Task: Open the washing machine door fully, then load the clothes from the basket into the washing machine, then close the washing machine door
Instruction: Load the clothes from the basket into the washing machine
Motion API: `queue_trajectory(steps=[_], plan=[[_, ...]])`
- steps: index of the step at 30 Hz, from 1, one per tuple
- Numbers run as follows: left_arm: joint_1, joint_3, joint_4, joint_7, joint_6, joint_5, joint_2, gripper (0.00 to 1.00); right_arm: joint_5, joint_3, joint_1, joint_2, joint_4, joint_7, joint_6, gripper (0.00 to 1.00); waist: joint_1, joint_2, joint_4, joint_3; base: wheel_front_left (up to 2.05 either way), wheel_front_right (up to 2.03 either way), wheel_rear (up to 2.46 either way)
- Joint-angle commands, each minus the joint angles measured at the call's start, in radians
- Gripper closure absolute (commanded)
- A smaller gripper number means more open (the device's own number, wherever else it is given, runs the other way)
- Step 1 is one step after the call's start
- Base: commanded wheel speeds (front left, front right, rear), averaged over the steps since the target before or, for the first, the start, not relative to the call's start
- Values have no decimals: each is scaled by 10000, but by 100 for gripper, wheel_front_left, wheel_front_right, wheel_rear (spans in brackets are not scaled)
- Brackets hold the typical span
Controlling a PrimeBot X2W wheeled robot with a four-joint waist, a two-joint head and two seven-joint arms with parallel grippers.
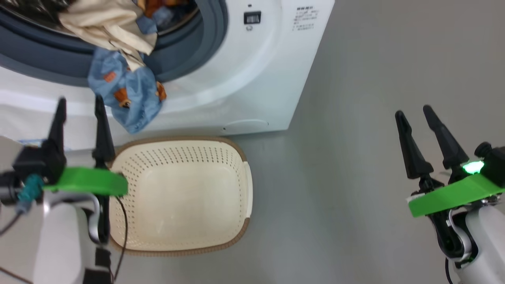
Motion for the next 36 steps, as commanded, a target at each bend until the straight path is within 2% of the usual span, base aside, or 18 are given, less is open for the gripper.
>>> queue_trajectory(steps=[1, 21, 36], plan=[[313, 169, -316, -51, -69, -54, 233, 0, 52, 152, 302, -164, -168, -78, 56, 0, 1, -1, 188, -526, 0, 0, 0], [3487, -124, -1285, -51, -142, -632, 177, 0, 34, -80, 1999, -62, -65, -78, 56, 0, 1, -1, 515, -2491, 0, 0, 0], [4734, -437, -2112, -51, -74, -1112, 174, 0, 10, -229, 2418, 93, -128, -78, 56, 0, 1, -1, 471, -2826, 0, 0, 0]])
